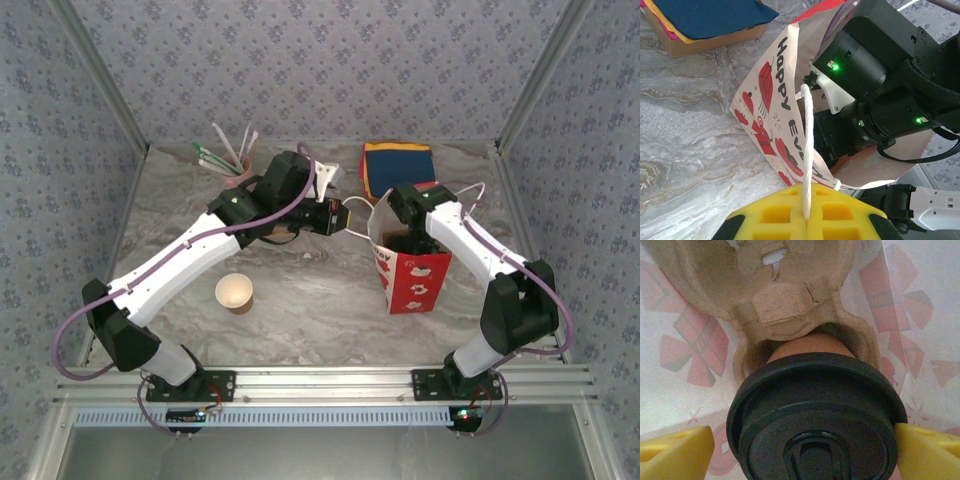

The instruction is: Pack the takeout coffee

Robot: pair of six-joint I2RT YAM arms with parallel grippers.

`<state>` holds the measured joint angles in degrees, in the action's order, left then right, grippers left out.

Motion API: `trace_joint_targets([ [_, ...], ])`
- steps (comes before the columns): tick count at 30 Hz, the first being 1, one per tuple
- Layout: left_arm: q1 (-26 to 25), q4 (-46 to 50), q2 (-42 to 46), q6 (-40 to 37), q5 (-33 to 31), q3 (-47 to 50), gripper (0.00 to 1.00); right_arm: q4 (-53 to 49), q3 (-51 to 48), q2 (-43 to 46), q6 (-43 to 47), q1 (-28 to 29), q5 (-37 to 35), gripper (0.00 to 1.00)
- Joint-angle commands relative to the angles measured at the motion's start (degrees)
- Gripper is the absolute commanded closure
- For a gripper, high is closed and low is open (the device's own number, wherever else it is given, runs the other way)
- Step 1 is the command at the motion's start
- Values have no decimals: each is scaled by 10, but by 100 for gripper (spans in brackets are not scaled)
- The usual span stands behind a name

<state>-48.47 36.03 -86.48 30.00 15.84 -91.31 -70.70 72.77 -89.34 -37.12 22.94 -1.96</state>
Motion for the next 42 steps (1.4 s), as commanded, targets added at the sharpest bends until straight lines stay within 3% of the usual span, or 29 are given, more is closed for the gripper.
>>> trace_joint_targets([
  [1,-2,2,-3,-6,3,-33,100,-29,8,3,-11,4,-18,7],
  [9,-8,5,-2,-9,-2,-42,100,-19,9,5,-13,9,-13,7],
  [11,-7,9,-5,-9,-2,-42,86,-18,8,4,-13,11,-13,7],
  [13,-7,10,-9,-11,0,-43,84,-19,8,4,-13,11,-15,7],
  [16,-7,9,-13,-12,6,-44,71,-19,8,5,-13,12,-16,7],
  [42,-7,3,-25,-8,20,-41,73,-37,26,3,-17,17,-24,15],
])
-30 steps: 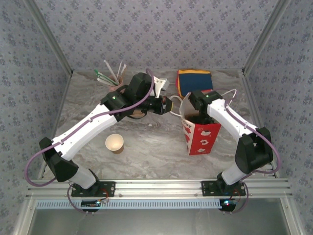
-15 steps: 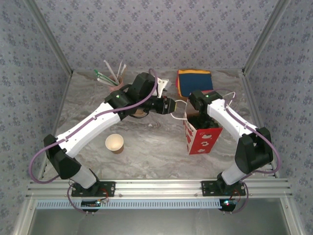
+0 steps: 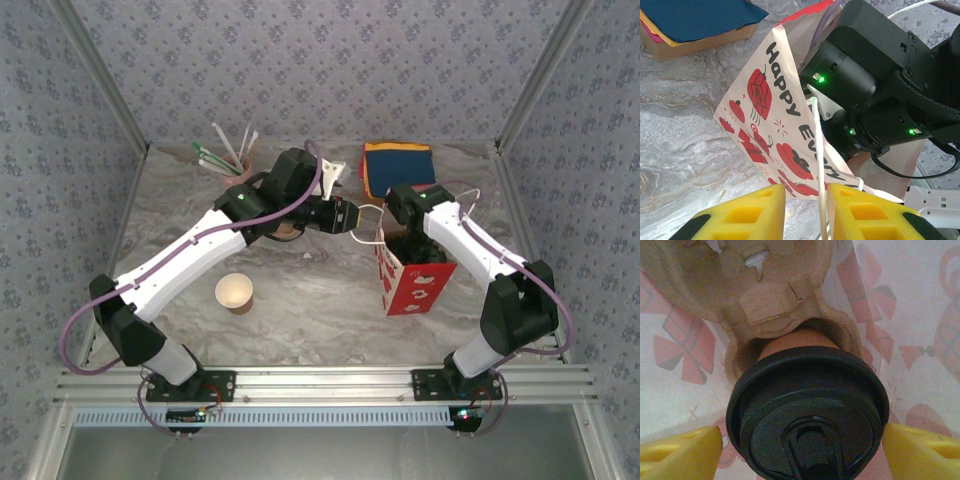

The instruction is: Pack the takeout coffee

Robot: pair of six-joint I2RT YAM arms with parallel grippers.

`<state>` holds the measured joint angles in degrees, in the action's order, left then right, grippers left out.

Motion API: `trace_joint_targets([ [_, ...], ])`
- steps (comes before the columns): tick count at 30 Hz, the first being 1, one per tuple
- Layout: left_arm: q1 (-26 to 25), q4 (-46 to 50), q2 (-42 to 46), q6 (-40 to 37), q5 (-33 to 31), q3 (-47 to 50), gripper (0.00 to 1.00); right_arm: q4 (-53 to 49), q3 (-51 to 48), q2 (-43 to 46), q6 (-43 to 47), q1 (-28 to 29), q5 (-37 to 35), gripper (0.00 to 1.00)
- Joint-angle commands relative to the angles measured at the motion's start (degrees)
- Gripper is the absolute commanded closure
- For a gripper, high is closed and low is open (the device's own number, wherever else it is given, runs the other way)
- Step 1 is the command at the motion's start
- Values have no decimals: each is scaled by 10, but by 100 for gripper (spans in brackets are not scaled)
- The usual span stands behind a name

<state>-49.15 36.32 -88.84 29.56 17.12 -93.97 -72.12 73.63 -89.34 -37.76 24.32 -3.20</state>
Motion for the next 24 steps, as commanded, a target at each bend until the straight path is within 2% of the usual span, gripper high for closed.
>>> trace_joint_targets([
  [1,0,0,-2,-4,7,-14,73,-25,19,2,-12,5,-13,15],
  [24,0,1,-7,-7,1,-14,73,-39,28,8,-24,9,-22,14],
])
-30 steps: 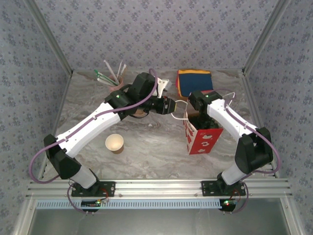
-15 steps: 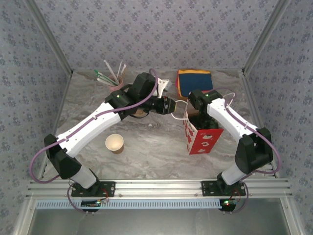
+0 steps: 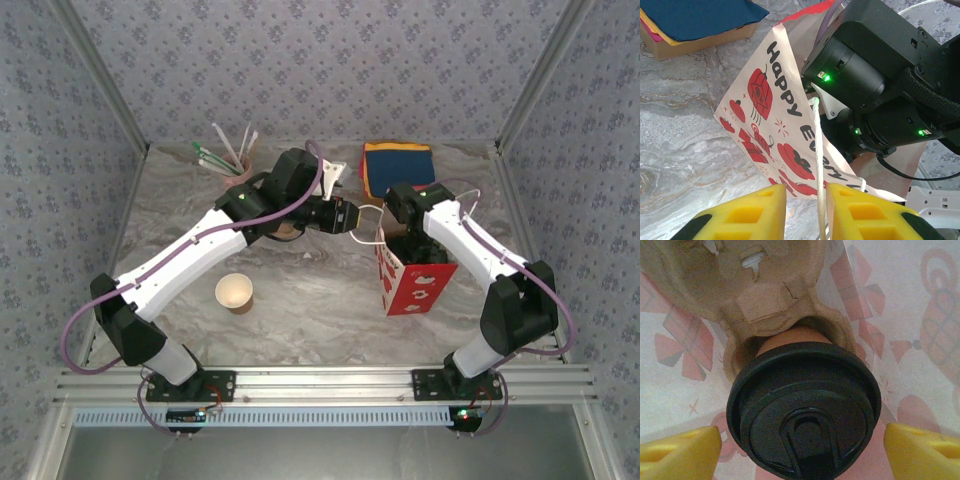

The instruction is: Pack the takeout coffee

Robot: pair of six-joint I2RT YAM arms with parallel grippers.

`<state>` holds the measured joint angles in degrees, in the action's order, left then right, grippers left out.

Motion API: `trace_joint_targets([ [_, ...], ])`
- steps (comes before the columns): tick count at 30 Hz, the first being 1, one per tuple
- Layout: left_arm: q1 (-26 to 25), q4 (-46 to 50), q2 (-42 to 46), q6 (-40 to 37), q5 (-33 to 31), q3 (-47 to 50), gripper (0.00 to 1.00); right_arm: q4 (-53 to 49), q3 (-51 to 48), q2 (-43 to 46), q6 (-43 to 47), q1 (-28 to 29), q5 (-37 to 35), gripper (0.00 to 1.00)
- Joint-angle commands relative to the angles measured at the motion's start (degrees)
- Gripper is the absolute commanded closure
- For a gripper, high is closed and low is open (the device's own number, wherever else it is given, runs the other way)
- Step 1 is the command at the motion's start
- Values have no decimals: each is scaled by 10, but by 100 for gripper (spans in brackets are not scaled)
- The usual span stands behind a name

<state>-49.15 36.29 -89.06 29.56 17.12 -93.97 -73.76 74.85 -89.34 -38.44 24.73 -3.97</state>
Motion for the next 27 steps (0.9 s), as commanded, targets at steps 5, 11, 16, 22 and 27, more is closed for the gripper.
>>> trace_joint_targets([
  [5,0,2,-4,-8,1,-14,73,-24,20,9,-19,9,-16,14],
  [11,0,1,-2,-6,1,-13,73,-26,22,10,-23,12,-18,13],
  [16,0,1,-2,-6,1,-13,73,-31,27,13,-26,15,-20,13],
  [22,0,2,-2,-7,-2,-12,73,-38,33,16,-31,17,-23,12],
  [27,-1,3,-1,-8,-5,-9,73,-44,41,20,-35,19,-28,12],
])
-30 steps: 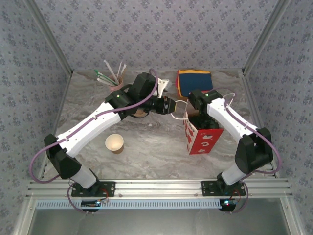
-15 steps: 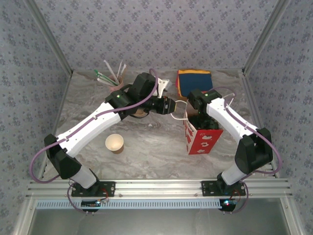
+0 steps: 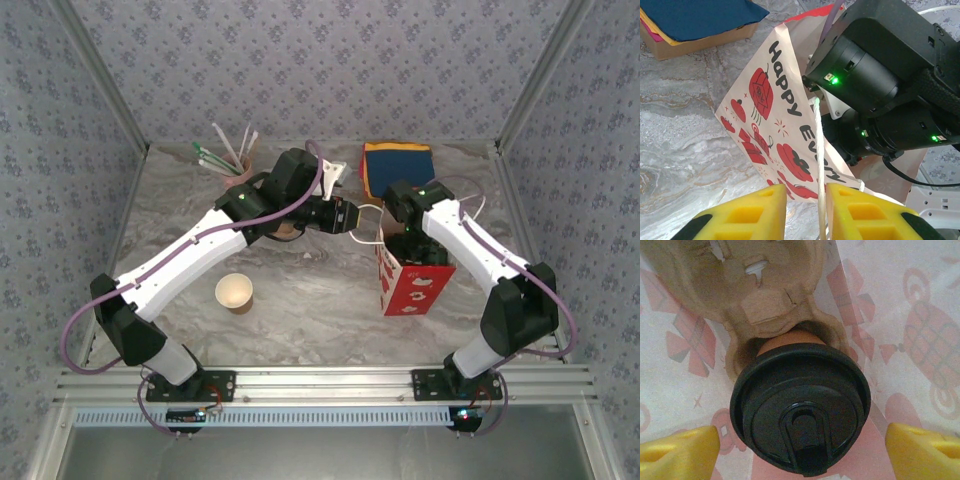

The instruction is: Pack the takeout coffee

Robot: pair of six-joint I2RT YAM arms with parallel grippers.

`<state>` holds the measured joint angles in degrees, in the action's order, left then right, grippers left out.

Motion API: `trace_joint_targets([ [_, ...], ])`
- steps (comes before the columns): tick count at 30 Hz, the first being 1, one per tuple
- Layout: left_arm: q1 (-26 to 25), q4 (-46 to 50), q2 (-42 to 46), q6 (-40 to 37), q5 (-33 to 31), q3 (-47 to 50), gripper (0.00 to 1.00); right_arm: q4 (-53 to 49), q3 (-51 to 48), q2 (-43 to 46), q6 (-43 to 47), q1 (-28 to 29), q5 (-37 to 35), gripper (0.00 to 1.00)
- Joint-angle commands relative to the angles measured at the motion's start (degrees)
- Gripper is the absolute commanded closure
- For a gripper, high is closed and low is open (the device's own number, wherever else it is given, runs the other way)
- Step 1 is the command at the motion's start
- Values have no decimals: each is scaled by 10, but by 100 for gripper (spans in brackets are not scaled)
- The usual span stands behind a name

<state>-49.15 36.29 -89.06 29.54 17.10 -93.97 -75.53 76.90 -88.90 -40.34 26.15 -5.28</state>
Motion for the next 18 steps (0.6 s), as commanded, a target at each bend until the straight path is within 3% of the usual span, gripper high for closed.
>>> trace_joint_targets([
  [1,0,3,-1,-8,-4,-9,73,-28,22,15,-17,5,-15,11],
  [18,0,0,-1,-6,-4,-4,73,-44,48,27,-29,17,-24,11],
])
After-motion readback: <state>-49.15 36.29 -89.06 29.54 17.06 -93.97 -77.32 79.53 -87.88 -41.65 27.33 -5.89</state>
